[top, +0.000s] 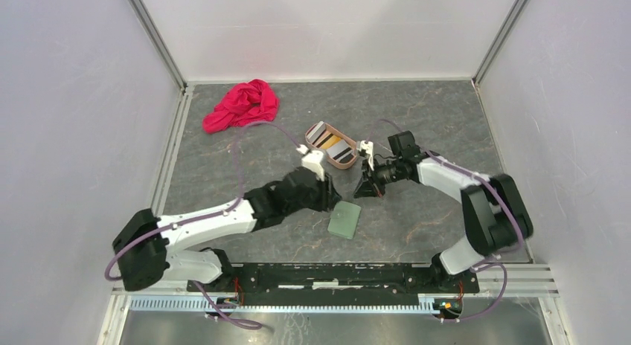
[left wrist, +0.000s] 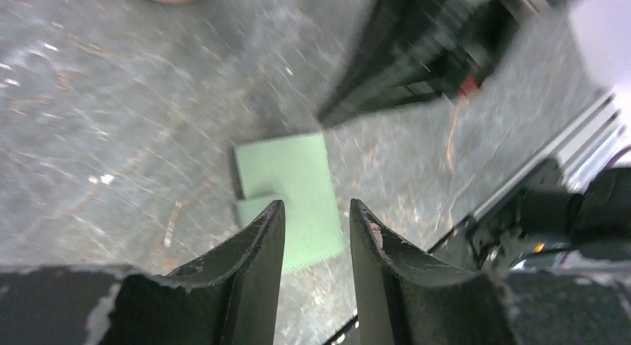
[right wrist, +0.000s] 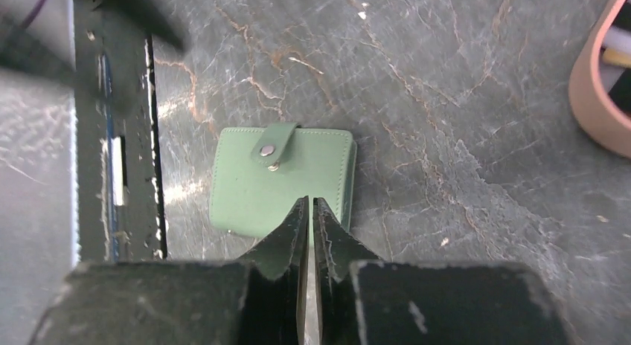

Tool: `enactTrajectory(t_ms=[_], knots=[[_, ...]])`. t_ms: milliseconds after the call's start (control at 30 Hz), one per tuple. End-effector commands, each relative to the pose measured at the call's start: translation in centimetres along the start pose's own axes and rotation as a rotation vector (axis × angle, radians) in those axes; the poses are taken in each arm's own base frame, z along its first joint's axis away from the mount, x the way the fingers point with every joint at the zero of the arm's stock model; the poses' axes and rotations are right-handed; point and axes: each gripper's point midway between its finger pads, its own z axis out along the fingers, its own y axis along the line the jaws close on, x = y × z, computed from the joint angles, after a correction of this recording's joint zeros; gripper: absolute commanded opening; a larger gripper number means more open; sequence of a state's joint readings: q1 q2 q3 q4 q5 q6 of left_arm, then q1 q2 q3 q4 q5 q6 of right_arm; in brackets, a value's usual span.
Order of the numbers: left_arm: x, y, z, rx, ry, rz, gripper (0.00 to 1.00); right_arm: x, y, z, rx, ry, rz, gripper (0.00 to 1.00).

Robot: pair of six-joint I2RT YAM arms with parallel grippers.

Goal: Put the credit cards into the card holder
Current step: Close the card holder at the center of the board.

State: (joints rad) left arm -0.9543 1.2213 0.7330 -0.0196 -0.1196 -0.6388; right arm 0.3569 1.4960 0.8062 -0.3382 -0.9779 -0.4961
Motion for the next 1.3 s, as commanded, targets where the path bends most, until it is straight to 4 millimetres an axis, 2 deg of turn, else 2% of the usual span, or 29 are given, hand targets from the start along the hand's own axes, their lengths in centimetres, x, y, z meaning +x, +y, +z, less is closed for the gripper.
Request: enactTrajectory(t_ms=[0,133,333,567,933,1267], knots=[[1.8,-0.7,0.4,-0.159,0.029,0.204,0.45,0.3,0.4,1.6,-0.130,0.005,0.254,0.09],[2.5,-1.9,1.5,-0.198,0.063,0.303,0.46,0.5,0.7,2.3,-0.168,0.010,0.277,0.09],[3.9,-1.5,2.6,-0.333,0.132,0.369,0.45,1.7,0.8,3.0,-0.173,0.023,0.317,0.09],[5.9,-1.3,4.3,-0.427,0.209,0.463,0.35,2.5,0.6,3.2,-0.167,0.050,0.345,0.09],[7.9,-0.5,4.7,-0.435,0.268,0.502,0.35,3.6,0.1,3.6,-0.150,0.078,0.377,0.09],[8.3,0.3,4.9,-0.471,0.279,0.518,0.35,3.7,0.1,3.6,-0.151,0.083,0.383,0.09]])
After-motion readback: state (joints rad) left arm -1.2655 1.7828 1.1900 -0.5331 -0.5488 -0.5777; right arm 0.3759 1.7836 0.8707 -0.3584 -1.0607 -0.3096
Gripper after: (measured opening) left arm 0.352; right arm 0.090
